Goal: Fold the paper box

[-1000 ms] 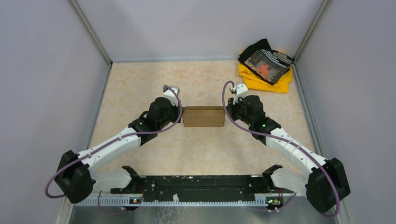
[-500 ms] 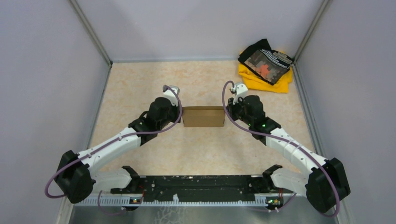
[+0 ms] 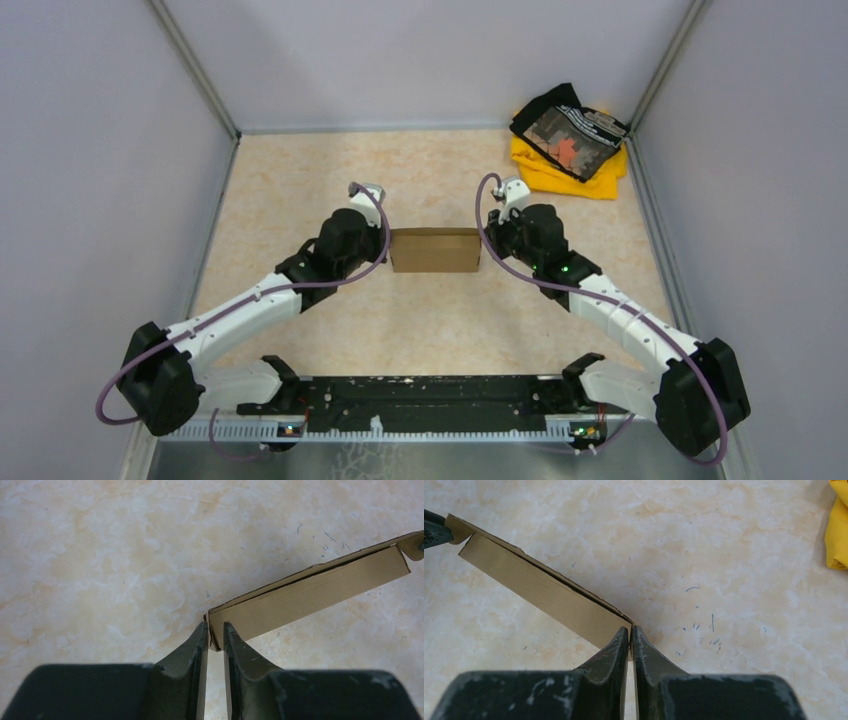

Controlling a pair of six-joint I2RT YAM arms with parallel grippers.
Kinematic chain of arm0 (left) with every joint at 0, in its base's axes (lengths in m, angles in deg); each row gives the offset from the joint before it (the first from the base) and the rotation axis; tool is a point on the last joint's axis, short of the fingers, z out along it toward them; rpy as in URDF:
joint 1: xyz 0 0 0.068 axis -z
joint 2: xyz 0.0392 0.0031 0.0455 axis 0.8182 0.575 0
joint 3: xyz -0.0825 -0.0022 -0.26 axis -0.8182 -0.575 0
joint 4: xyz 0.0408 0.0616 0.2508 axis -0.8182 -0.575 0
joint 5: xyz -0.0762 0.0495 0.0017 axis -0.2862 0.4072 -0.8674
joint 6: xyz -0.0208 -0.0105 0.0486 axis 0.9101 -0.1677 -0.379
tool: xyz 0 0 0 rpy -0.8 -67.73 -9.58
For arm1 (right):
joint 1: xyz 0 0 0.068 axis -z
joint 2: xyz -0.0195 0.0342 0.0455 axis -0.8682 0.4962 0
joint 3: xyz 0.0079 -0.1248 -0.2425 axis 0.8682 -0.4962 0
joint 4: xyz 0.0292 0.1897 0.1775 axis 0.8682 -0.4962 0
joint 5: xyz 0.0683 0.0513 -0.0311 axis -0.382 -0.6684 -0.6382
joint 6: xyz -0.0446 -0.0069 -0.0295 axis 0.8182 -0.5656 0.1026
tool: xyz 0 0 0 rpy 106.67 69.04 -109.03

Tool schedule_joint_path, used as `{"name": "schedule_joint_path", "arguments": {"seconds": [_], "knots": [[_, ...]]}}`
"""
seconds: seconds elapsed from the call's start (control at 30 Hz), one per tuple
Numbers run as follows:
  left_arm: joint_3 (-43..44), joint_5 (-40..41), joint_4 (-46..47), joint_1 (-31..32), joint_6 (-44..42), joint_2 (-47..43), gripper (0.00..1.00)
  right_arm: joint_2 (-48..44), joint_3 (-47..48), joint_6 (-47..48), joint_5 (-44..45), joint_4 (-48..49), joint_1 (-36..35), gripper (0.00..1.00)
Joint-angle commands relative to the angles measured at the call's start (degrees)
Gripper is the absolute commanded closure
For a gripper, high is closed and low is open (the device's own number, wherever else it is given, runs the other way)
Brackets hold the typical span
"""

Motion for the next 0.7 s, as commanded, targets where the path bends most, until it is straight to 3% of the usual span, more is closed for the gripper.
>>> {"name": "schedule_joint_path", "arguments": {"seconds": [0.0, 0.67], "knots": [[1.98, 0.75, 1.65, 0.43, -0.73, 0.02, 0.78, 0.18, 2.46, -0.12, -0.74, 2.19, -0.37, 0.93], [2.71, 1.37, 0.41, 0.79, -1.00, 0.34, 0.88, 0.51, 3.06, -0.15, -1.09, 1.62, -0.37, 1.00]]}}
